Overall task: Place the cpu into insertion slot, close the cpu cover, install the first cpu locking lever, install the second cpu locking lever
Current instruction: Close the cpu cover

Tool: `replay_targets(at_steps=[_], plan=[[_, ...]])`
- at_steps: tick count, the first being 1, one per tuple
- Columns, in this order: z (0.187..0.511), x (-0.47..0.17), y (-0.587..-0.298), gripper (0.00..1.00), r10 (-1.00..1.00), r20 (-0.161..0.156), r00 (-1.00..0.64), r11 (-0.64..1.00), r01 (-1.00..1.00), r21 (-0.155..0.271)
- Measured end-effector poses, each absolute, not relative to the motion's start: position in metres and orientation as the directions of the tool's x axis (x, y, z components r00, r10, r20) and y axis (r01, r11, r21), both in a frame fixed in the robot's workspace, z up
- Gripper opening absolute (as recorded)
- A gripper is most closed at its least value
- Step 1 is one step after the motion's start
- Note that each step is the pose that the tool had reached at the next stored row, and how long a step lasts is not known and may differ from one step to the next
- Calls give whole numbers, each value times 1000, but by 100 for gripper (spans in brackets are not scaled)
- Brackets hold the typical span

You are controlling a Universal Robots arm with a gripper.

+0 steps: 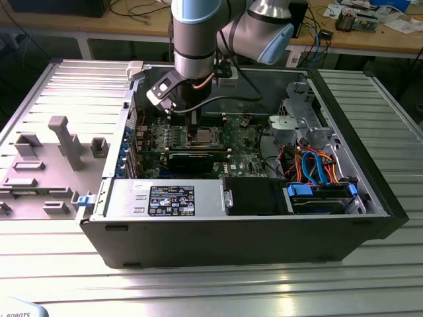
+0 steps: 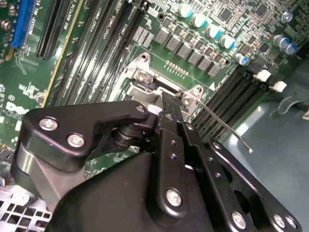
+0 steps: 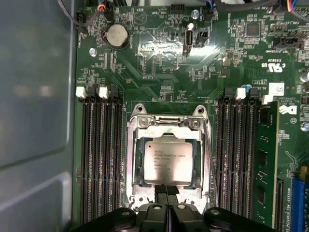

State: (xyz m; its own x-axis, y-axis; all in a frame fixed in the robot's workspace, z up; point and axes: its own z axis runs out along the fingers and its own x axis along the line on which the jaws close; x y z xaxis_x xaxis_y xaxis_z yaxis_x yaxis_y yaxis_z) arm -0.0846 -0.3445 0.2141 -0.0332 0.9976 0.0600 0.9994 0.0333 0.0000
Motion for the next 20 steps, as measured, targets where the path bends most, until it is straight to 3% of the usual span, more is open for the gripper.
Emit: replay_targets(at_steps=[20], plan=[[215, -84, -344, 11, 998, 59, -37, 37, 999, -4]])
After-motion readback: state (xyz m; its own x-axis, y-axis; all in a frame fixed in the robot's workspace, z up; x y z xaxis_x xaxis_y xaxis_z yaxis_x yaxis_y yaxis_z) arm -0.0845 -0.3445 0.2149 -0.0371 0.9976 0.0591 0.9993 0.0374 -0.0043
